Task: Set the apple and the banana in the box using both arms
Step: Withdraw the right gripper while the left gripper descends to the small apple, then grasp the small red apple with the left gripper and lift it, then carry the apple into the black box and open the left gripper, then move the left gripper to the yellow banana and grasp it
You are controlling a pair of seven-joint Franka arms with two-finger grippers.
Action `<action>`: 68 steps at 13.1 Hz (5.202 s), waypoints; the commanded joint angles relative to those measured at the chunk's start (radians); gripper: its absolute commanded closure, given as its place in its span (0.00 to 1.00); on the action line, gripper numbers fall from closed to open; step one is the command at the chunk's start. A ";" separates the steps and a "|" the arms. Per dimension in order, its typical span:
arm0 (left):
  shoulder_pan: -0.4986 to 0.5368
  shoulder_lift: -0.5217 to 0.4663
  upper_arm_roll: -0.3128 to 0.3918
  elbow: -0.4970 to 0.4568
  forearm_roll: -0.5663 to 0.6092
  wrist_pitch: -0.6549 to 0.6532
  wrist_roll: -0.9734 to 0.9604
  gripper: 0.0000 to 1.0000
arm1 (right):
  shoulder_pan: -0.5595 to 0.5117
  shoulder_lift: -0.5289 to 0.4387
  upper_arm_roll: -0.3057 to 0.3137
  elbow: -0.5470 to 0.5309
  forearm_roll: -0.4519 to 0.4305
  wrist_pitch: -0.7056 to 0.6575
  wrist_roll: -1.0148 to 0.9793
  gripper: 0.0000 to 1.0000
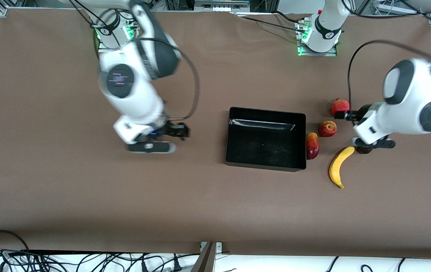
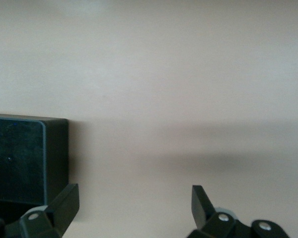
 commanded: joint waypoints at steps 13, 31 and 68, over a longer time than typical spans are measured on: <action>-0.014 0.035 -0.018 -0.422 0.166 0.604 0.125 0.00 | -0.687 -0.593 0.445 -0.409 -0.235 -0.222 -0.334 0.00; -0.105 0.067 -0.178 0.013 -0.050 0.128 -0.128 1.00 | -0.792 -0.523 0.522 -0.321 -0.299 -0.185 -0.336 0.00; 0.120 0.384 -0.113 0.084 0.339 0.403 0.661 1.00 | -0.797 -0.521 0.519 -0.321 -0.296 -0.173 -0.336 0.00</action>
